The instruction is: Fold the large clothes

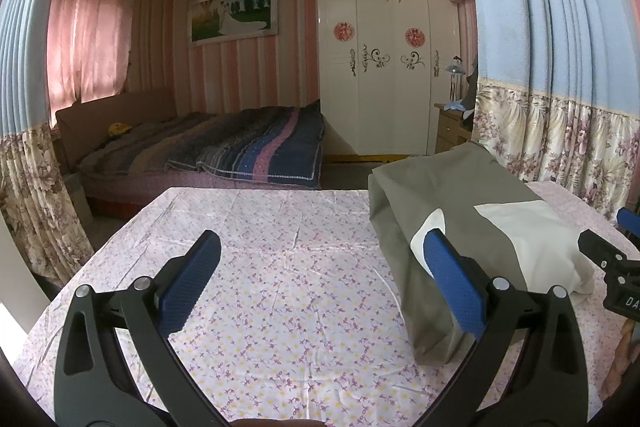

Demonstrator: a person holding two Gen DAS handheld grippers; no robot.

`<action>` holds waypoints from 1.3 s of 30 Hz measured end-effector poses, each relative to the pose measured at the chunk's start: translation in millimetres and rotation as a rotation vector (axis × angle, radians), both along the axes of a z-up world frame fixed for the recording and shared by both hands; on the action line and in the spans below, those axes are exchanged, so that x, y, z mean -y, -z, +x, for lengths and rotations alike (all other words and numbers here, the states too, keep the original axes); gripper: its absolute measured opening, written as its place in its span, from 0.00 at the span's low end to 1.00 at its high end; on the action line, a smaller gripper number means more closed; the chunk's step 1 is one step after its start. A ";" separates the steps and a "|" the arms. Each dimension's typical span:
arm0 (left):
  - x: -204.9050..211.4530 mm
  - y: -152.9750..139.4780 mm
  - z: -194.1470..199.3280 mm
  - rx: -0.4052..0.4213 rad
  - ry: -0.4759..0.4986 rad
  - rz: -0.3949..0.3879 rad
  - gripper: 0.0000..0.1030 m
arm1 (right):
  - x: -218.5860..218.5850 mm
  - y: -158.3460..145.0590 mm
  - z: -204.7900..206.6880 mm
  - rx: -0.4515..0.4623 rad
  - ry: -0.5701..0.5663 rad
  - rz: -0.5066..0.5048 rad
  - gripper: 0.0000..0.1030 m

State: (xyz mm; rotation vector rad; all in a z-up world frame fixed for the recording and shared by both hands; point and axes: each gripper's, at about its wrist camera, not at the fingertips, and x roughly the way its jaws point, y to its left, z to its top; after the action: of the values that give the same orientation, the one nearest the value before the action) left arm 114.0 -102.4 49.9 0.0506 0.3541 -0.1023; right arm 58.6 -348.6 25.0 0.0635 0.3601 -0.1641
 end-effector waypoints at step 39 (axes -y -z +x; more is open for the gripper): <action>9.3 3.0 4.1 -0.030 -0.012 0.007 0.97 | 3.1 0.9 1.5 -0.003 -0.007 -0.003 0.98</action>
State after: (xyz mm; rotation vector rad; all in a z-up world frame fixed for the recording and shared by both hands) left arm 118.0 -111.7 46.9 0.0541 0.3851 -0.0901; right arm 60.1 -351.7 24.1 0.0590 0.3635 -0.1579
